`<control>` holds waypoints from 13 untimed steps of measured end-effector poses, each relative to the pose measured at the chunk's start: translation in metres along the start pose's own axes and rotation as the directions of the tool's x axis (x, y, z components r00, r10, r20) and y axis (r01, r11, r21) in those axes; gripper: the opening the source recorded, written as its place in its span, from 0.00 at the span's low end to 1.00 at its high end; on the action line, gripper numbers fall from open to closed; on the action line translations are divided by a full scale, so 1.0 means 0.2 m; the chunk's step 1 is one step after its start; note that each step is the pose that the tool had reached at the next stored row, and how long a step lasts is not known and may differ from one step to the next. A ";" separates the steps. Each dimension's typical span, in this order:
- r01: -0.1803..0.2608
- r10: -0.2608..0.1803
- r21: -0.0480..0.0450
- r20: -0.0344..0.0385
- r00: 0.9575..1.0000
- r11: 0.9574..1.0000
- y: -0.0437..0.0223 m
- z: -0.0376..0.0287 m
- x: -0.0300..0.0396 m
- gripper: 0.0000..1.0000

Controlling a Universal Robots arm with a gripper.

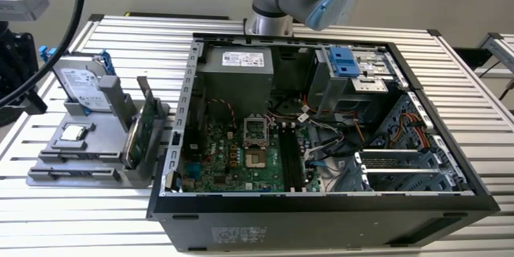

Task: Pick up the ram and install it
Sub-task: 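Pick up the ram and move it above insertion slot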

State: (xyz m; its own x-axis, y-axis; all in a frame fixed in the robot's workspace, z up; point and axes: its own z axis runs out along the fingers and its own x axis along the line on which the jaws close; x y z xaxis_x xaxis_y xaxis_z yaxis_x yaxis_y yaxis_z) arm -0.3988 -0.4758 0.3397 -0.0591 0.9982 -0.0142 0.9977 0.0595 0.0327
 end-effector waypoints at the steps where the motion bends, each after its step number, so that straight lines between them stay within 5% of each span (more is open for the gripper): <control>1: 0.000 0.000 0.000 0.000 1.000 1.000 0.000 0.000 0.000 0.00; 13: -0.060 0.060 0.001 0.002 0.998 0.998 0.000 0.002 0.000 0.00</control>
State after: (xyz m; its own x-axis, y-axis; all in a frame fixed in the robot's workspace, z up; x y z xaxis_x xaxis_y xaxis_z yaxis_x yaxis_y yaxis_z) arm -0.3988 -0.4758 0.3394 0.0013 0.9999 -0.0141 0.9995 -0.0009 0.0327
